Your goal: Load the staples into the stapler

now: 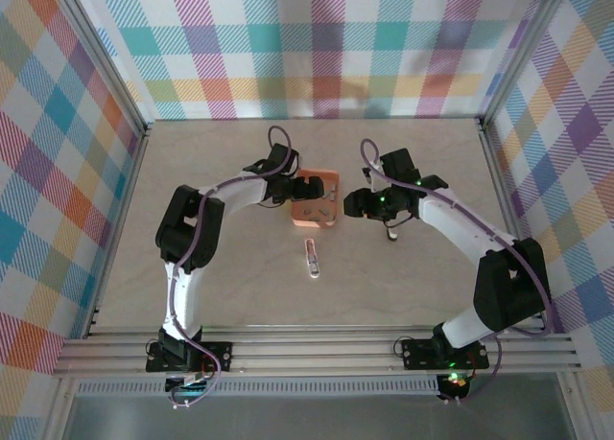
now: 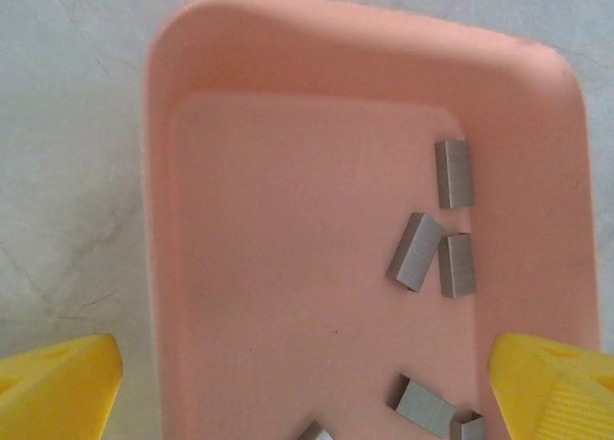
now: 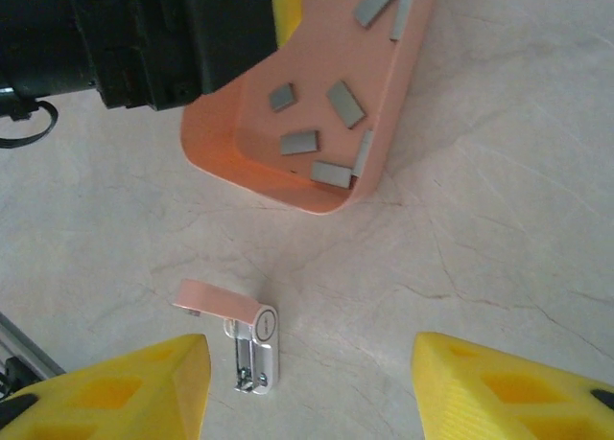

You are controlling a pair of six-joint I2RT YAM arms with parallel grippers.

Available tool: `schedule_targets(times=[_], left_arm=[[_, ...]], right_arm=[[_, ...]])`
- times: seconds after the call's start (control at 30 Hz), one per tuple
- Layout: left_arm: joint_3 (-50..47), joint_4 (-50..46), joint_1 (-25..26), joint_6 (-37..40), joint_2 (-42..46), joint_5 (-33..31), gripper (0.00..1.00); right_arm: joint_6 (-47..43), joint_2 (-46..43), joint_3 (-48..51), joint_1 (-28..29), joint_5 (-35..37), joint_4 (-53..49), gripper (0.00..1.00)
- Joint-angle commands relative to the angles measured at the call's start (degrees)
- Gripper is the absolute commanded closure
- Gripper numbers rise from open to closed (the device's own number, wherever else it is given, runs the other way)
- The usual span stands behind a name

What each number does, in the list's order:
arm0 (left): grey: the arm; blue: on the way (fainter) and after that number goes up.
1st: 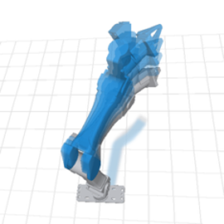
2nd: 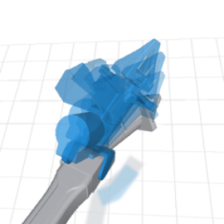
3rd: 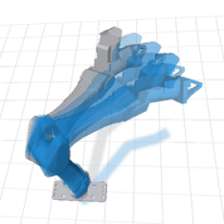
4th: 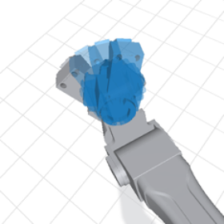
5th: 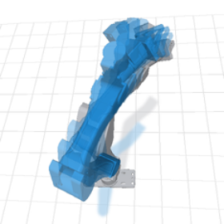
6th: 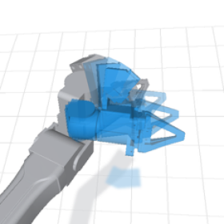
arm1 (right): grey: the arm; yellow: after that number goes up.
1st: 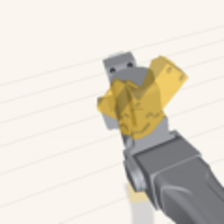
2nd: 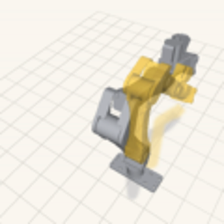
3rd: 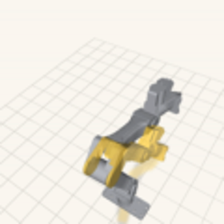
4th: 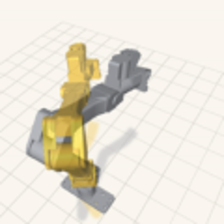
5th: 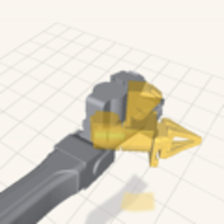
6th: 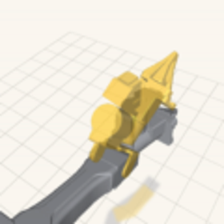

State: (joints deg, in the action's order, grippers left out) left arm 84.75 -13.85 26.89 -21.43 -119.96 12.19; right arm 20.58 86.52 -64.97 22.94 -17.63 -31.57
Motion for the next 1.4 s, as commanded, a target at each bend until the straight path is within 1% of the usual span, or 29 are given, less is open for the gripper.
schedule_targets(times=[0.0,0.13,0.3,0.4,0.53,0.67,0.8,0.97,1.0,1.1,1.13,1.2,1.37], left_arm=[[2.3,-0.7,1.1,-1.7,-0.6,3.2,0.03],[3.3,-0.4,3.0,-2.7,-0.9,4.2,0.03],[3.3,1.0,5.0,-4.4,-0.4,5.3,0.03],[3.0,0.5,5.0,-5.0,1.2,4.0,0.03],[0.0,0.0,3.7,-5.0,6.7,2.5,0.03],[-5.4,-1.6,0.8,-4.6,13.6,0.9,0.02],[-13.9,-1.5,-2.7,-4.4,21.3,-1.1,0.02],[-21.8,-1.5,-7.4,-4.6,28.1,-2.4,0.02],[-23.0,-3.0,-8.4,-4.4,29.3,-2.8,0.02],[-26.0,-3.2,-10.7,-4.3,31.9,-3.0,0.01],[-27.0,-3.1,-11.6,-4.3,32.6,-3.1,0.01],[-29.0,-2.9,-13.1,-4.5,33.6,-2.7,0.01],[-32.5,-3.9,-17.4,-4.7,35.9,-0.7,0.01]], right_arm=[[1.7,-1.9,-1.5,0.0,4.4,-4.3,0.43],[0.6,-1.9,-3.3,0.0,7.1,-7.9,0.43],[-1.7,0.1,-7.6,-0.1,8.0,-13.3,0.45],[-2.9,2.2,-10.9,0.0,8.3,-16.5,0.48],[-5.4,6.3,-18.0,1.2,9.7,-22.6,0.5],[-7.3,13.3,-27.3,2.7,11.6,-30.9,0.5],[-7.9,20.2,-35.8,3.9,13.4,-36.5,0.51],[-7.7,29.8,-47.0,4.8,16.5,-44.3,0.52],[-8.0,31.7,-49.1,5.4,16.6,-46.0,0.52],[-13.2,35.8,-52.6,7.5,18.1,-47.9,0.54],[-16.2,36.9,-53.0,7.9,18.1,-47.6,0.55],[-20.8,38.8,-53.6,8.0,16.2,-47.0,0.55],[-25.7,45.5,-59.7,8.3,18.2,-49.0,0.56]])
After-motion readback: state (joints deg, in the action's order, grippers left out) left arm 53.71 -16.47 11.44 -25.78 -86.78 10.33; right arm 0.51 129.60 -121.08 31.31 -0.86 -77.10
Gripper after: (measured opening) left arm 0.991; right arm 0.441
